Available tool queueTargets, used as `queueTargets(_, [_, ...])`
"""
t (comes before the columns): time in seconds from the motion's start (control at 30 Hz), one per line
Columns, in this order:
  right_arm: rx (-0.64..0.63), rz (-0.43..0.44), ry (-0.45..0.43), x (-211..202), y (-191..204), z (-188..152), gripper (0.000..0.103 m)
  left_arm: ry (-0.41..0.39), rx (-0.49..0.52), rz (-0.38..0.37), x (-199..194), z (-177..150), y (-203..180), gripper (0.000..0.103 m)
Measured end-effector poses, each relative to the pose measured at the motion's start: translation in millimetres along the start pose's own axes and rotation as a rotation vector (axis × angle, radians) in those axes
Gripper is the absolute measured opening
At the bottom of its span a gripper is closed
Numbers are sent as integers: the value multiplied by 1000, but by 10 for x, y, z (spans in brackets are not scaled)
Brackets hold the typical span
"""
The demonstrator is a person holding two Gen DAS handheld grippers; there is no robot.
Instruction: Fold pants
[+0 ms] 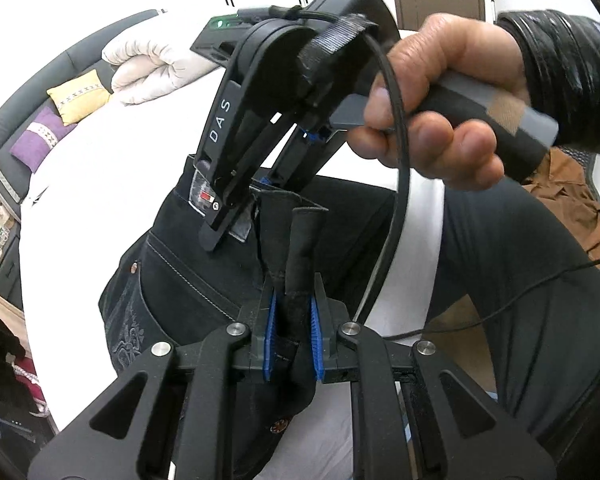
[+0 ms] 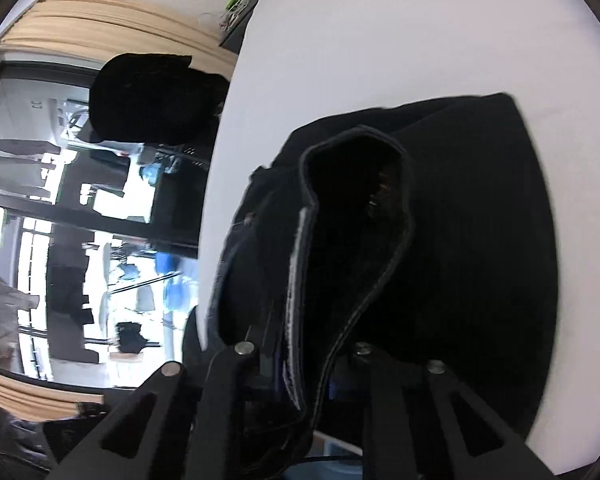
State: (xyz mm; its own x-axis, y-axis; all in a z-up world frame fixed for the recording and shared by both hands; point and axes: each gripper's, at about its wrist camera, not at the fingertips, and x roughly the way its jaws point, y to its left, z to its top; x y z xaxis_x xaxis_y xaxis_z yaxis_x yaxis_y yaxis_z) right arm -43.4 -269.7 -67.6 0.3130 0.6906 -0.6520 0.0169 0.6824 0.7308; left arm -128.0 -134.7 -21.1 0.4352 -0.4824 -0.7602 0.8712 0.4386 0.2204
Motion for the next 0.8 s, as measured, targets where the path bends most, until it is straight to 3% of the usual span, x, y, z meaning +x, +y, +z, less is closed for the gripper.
queueTargets(0.1, [-31,-26,-45,-76,29,13,17,-4,-17,-19,53,111,53,13])
queueTargets(0.37, [3,5,-103,-250,-264,127,17,4,30,-28,273,416,44,13])
queueTargets(0.63, [111,58,-133,-241,-703,-145,16,65,88,-86,551,387,-118,13])
queueTargets(0.8, [115,70,-155,-219,-750,-105,16,78,85,-87,661,395,-58,13])
